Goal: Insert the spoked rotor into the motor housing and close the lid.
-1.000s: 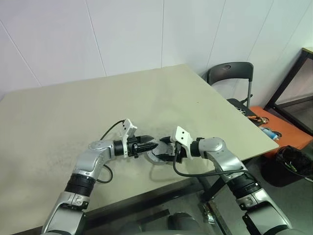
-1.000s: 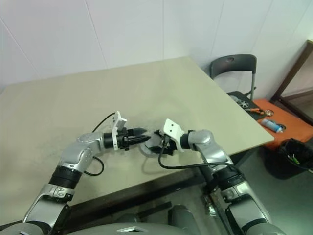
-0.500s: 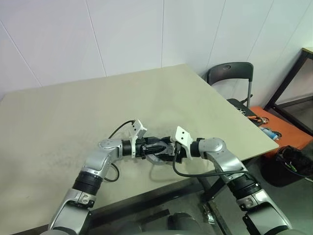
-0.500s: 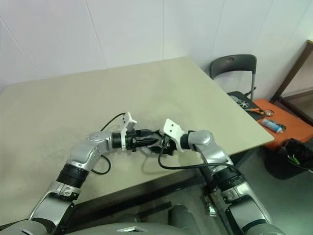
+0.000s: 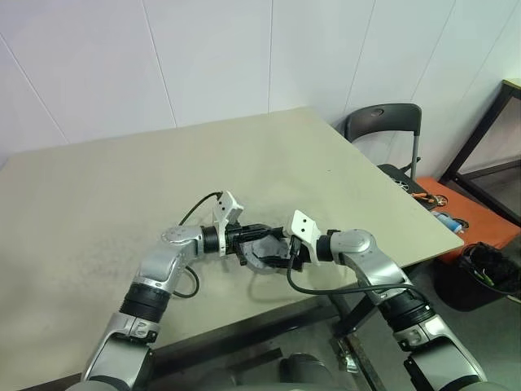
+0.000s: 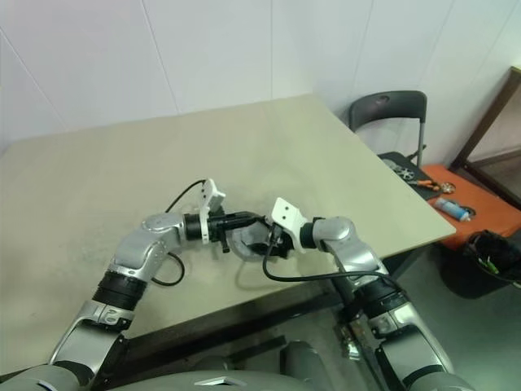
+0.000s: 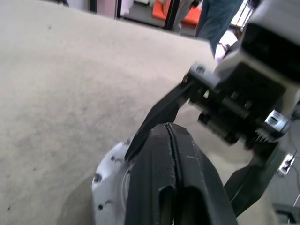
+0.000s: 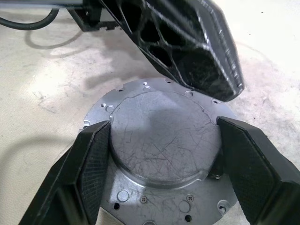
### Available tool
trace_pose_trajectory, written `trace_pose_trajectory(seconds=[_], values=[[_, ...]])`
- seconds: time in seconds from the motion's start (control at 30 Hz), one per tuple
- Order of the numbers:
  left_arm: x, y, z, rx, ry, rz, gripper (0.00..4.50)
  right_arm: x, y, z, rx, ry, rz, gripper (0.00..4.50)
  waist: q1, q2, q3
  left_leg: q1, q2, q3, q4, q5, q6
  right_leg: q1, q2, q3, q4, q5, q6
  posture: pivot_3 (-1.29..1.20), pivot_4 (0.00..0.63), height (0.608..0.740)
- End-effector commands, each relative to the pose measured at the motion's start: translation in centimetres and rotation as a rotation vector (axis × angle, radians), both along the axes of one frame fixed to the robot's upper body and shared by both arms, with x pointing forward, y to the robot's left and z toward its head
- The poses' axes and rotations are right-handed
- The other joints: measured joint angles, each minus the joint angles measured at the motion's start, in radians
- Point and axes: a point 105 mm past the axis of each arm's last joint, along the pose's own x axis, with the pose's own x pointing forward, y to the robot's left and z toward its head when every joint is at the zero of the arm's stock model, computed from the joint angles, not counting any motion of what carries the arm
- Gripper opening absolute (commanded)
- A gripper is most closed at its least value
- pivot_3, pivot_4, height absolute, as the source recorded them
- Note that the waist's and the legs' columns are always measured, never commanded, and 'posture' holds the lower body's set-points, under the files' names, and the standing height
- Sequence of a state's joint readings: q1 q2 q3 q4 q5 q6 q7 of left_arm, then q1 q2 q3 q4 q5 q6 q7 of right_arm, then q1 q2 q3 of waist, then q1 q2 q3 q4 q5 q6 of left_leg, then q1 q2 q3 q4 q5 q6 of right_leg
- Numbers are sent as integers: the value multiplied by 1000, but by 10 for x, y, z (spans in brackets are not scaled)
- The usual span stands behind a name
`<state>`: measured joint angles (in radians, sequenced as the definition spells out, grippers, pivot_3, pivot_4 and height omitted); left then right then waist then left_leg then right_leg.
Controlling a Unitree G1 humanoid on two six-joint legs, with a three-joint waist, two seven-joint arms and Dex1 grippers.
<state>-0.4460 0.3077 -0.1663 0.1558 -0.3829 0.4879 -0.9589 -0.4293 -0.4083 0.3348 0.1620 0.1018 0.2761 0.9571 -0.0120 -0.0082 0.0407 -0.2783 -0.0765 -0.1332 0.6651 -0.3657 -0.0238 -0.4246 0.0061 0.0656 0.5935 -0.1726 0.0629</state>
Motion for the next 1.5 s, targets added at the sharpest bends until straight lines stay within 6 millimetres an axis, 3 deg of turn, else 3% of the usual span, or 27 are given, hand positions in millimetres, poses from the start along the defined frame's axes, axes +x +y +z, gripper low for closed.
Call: trace_pose_trajectory(seconds=[0.03,0.77,1.03,1.27,1.5], values=[[2,2,15,-16,-29,6,46,-2,-14,-26,-95,62,-48,3184,-1,0,0,0,0,0,0,0,0,0,0,0,0,0,0,0,0,740],[-10,18,-28,176,-18,-16,46,-1,-10,-28,-88,82,-63,3184,-1,0,0,2,0,0,0,0,0,2,0,0,0,-1,0,0,0,740],[-13,11,-31,162,-17,-13,46,-5,-2,-30,-11,372,-137,3184,-3,0,0,8,0,0,0,0,0,7,0,0,0,-2,-1,0,0,740],[-12,12,-31,157,-22,4,46,5,-6,-29,-40,331,-156,3184,-8,2,-2,11,0,0,-1,0,0,11,0,0,-1,-3,-2,0,0,740],[-10,12,-26,155,-35,16,46,0,-5,-34,-77,279,-116,3184,-9,3,-2,12,0,0,-1,0,0,12,0,0,-2,-3,-2,0,0,740]])
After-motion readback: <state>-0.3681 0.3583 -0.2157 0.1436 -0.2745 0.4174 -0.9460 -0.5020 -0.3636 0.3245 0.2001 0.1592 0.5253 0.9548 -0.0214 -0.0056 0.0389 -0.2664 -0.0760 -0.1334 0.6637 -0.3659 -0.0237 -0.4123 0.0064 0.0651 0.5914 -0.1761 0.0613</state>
